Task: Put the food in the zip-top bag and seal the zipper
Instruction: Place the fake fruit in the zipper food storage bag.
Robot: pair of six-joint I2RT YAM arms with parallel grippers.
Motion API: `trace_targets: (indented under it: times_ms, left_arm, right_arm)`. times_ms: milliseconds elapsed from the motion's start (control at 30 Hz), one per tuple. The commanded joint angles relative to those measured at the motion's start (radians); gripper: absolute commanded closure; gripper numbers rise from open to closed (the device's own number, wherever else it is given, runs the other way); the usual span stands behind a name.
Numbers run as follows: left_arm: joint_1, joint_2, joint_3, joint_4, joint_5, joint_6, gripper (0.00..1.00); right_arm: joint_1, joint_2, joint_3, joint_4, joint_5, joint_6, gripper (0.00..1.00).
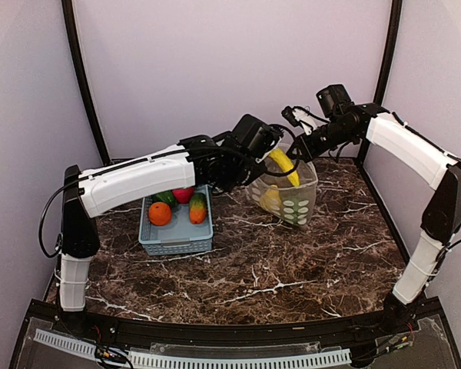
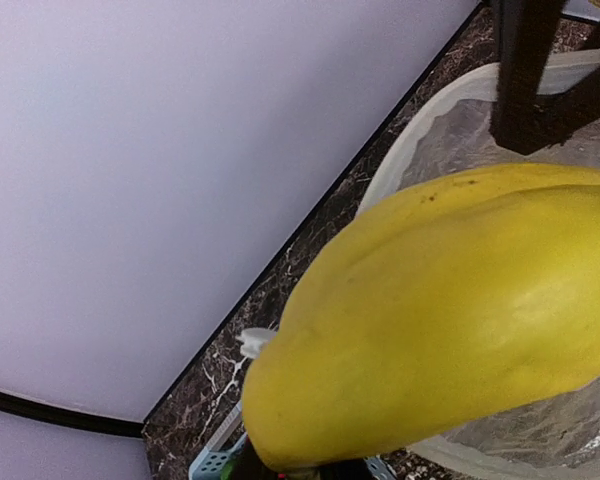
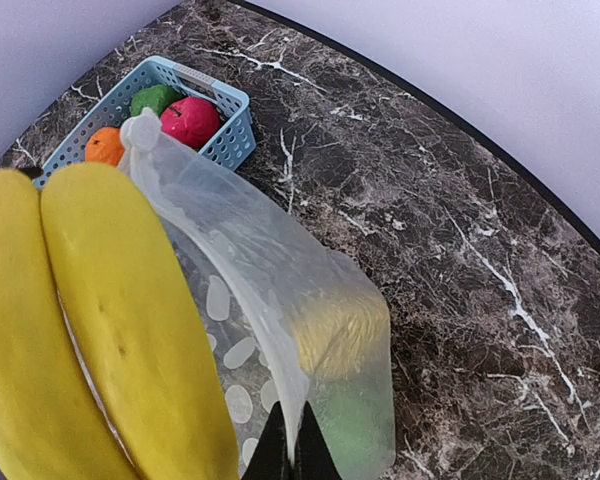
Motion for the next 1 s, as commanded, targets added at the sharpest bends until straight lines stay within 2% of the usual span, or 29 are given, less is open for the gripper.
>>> trace_targets:
  times_ms: [0,100,167,267,333,400,567,733,867,967]
  left_arm:
    - [-0.062,0.048,0.058,0.044,-0.127,0.224,0.88]
    - [-0.081,0.074,0.066,0.077,-0.168,0.291,0.88]
    - [-0.086,0.087,0.075,0.082,-0.168,0.304,0.81]
    - [-0.088,0.093,0.08,0.081,-0.155,0.287,0.56]
    - [-0.088,0.093,0.083,0.091,-0.169,0.275,0.44]
    - [-0.088,0.091,0.094,0.094,-0.182,0.266,0.37]
    - [-0.088,0.057,0.126,0.074,-0.168,0.207,0.33]
    - [-0.088,-0.043,0.095,0.058,-0.014,0.056,0.32]
    - [-0.087,-0.163,-0.038,0.098,0.085,-0.034,0.31]
    - [-0.08,-0.264,-0.177,0.098,0.102,-0.107,0.31]
  right_arm:
    - [0.007,-0.023,0.025,0.023,-0.013,0.014,1.0]
    - [0.007,-0.021,0.024,0.023,-0.013,0.014,1.0]
    - [0.005,-0.02,0.022,0.023,-0.015,0.016,1.0]
    - [0.006,-0.021,0.019,0.023,-0.017,0.016,1.0]
    - [0.006,-0.022,0.018,0.024,-0.015,0.014,1.0]
    - [0.006,-0.023,0.017,0.024,-0.012,0.013,1.0]
    - [0.006,-0.024,0.006,0.029,-0.011,0.01,1.0]
    - [0.007,-0.024,-0.009,0.039,0.0,0.004,1.0]
    - [-0.008,-0.018,-0.01,0.047,0.011,-0.001,1.0]
    - [-0.045,-0.008,0.026,0.045,0.032,-0.015,1.0]
